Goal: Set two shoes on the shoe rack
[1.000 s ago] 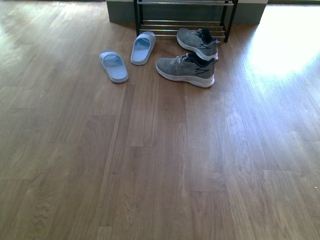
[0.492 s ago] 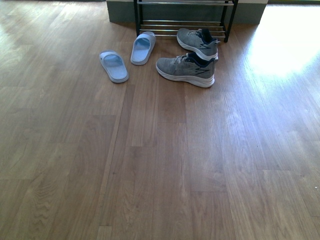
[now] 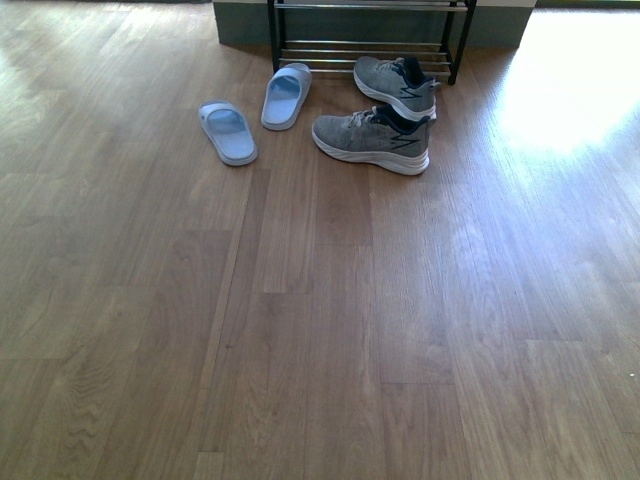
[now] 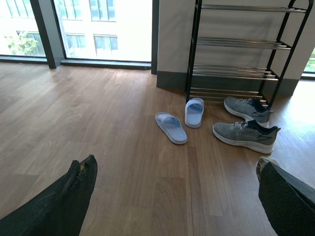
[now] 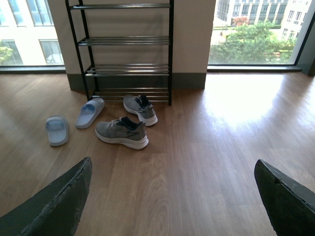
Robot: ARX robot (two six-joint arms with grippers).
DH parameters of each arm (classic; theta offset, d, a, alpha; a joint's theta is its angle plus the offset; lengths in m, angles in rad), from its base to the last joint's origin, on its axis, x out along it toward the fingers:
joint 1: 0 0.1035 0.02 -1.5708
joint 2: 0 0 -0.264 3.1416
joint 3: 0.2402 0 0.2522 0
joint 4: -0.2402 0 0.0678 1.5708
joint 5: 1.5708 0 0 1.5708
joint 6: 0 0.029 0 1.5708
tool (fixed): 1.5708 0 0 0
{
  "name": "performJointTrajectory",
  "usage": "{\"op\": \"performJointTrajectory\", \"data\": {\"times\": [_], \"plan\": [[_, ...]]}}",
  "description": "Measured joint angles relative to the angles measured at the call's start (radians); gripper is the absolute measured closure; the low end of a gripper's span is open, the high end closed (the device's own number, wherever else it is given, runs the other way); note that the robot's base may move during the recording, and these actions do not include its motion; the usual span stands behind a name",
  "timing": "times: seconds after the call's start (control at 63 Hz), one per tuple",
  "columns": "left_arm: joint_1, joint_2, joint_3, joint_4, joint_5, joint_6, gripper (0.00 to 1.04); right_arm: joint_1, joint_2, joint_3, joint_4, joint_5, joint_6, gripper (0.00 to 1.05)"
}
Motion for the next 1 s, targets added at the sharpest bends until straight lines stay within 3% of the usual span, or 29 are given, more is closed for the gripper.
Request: {"op": "performJointTrajectory", "data": {"times": [1.0], "plan": [[0.0,0.0,0.0,0.0,0.0,0.0,0.09,0.0,0.0,0.0,0.0,0.0,0.0,0.09]]}}
